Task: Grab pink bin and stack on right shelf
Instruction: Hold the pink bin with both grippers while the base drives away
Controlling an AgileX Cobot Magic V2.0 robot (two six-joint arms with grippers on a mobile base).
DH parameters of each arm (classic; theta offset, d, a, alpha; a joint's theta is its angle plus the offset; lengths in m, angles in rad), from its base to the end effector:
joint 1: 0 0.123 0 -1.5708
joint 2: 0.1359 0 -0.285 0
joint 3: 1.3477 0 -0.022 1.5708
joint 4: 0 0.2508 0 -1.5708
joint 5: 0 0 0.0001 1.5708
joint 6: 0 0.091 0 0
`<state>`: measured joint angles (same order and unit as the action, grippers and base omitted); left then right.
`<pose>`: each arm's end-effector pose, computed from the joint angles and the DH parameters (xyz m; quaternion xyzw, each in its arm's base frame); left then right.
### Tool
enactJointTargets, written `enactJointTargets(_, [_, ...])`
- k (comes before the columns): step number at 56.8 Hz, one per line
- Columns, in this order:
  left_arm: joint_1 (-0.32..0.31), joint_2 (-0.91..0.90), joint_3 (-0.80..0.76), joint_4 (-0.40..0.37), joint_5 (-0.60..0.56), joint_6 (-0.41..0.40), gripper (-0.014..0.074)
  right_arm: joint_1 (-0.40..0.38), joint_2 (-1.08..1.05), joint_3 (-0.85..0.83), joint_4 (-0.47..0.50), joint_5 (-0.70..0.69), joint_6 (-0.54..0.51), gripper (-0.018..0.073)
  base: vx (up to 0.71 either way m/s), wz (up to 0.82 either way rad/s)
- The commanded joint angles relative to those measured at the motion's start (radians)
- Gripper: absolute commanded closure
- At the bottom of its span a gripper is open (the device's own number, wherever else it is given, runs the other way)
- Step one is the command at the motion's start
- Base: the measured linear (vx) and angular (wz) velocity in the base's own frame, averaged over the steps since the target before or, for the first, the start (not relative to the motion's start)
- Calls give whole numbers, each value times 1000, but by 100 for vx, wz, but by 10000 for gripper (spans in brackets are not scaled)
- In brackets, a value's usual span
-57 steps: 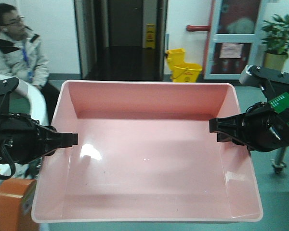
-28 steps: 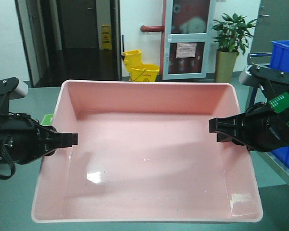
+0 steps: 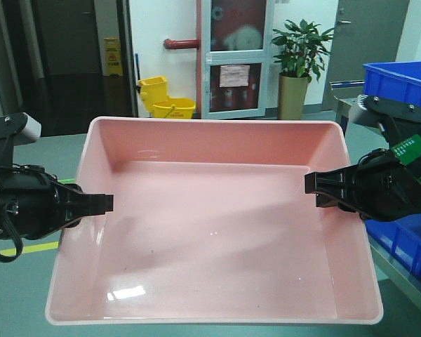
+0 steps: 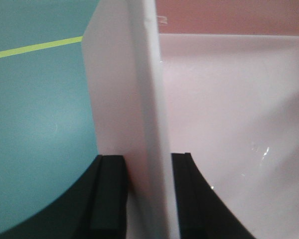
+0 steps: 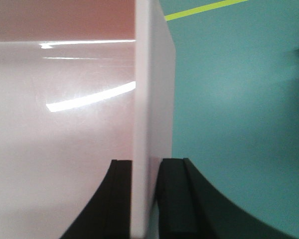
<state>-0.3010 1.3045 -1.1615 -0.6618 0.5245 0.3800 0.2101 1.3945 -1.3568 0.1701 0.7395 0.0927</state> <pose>0.2698 -0.1131 0.3732 0.1176 0.8412 -0.2588 0.4600 0.2990 0.0744 0.3850 -0.0206 0.9017 0.1417 0.4081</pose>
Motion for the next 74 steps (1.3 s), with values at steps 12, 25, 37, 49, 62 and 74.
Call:
enactJointTargets(12, [-21, -39, -39, -102, -2, 5, 598, 7, -34, -36, 69, -92, -5, 568, 44, -14])
enactJointTargets(25, [-21, -39, -39, -102, -2, 5, 598, 7, -34, -36, 69, -92, -5, 568, 47, -7])
enactJointTargets(37, [-21, -39, -39, -102, -2, 5, 598, 7, -34, -36, 69, -93, -5, 568, 44, -30])
enactJointTargets(49, [-21, -39, -39, -102, -2, 5, 598, 7, -34, -36, 69, -93, -5, 568, 42, -56])
enactJointTargets(62, [-21, -39, -39, -102, -2, 5, 598, 7, -34, -36, 69, -93, -5, 568, 40, -78])
enactJointTargets(74, [-21, -39, -39, -102, -4, 5, 598, 7, -34, -36, 69, -93, -5, 568, 38, -84])
